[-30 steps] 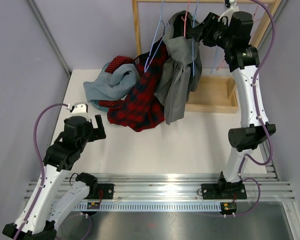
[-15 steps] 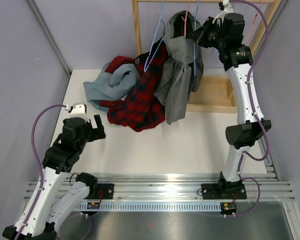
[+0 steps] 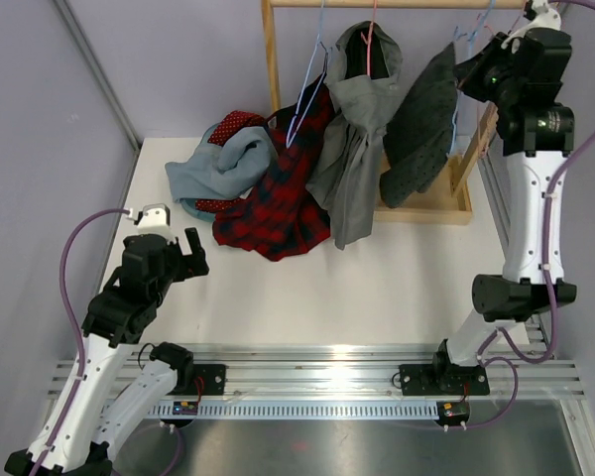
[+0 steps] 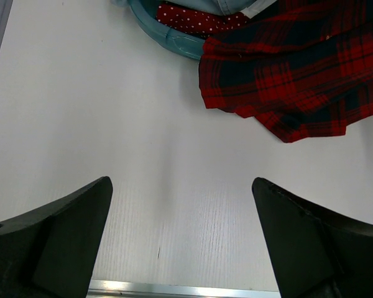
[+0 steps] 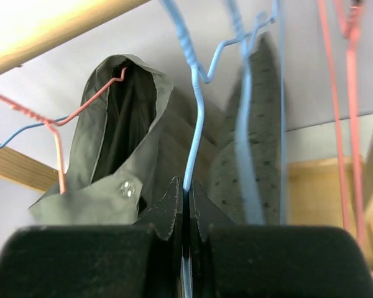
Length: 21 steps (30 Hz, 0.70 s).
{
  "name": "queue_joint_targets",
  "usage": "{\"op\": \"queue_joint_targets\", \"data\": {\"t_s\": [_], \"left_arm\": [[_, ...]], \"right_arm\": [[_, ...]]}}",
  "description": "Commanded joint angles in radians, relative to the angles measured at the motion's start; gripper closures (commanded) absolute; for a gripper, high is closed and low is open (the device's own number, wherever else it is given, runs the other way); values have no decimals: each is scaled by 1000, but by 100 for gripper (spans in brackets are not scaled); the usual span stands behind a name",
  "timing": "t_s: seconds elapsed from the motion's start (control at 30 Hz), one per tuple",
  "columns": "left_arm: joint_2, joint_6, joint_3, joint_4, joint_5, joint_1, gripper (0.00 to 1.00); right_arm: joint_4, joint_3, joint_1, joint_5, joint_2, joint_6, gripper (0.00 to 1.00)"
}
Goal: Remove the skirt from the hanger
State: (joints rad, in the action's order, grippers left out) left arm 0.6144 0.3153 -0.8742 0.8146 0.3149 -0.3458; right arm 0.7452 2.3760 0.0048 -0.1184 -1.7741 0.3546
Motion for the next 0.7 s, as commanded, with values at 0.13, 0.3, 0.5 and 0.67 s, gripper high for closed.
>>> {"op": "queue_joint_targets", "data": {"t_s": [0.13,0.3,0.5,0.67], "left_arm": [[71,14,-87,-78,-48,-15,1],[275,39,-276,-160,82,-308,1],[649,-2,-635,-202,201,-706,1],[796,-51,-652,-523,63,-901,1]], "right_arm": [[-87,-188,4,-53,281,1,100],[-109,-365,4,-173,435,79,100],[-69,-466,4,-205,585,110,100],[-4,-459,6,-234,665,142,100]]}}
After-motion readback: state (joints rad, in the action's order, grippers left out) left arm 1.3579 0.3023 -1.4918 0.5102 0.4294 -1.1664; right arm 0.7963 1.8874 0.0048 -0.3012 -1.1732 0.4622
